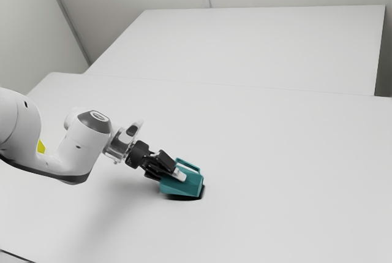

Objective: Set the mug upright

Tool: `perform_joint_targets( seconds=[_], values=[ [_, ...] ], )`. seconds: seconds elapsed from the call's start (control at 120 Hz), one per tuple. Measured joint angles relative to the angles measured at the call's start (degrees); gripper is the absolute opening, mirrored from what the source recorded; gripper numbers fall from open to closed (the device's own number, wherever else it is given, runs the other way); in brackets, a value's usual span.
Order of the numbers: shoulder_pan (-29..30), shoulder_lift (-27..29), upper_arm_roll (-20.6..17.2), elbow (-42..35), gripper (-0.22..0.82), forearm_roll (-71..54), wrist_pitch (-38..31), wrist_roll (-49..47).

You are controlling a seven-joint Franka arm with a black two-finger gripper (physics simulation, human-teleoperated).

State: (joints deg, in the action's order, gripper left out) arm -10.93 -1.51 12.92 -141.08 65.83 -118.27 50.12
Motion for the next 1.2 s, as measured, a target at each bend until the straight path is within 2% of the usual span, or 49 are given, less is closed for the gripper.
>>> perform_joint_targets(
  seconds=[0.258,0.5,0.625,0.758,0.95,1.2],
  values=[
    [-1.3,1.9,0.0,0.1,-0.13,0.8,0.0,0.6],
    [-3.0,7.9,-0.1,0.6,-0.16,-1.9,-1.2,0.5],
    [-3.2,12.5,-0.3,1.7,-0.17,-11.7,-2.8,-0.8],
    [-3.4,13.7,-0.4,6.3,-0.18,-29.0,-3.7,-4.2],
    [-3.2,12.5,-0.4,9.2,-0.18,-49.7,-4.1,-9.3],
    [-3.3,9.3,-0.4,12.0,-0.18,-64.1,-3.6,-14.5]
  ],
)
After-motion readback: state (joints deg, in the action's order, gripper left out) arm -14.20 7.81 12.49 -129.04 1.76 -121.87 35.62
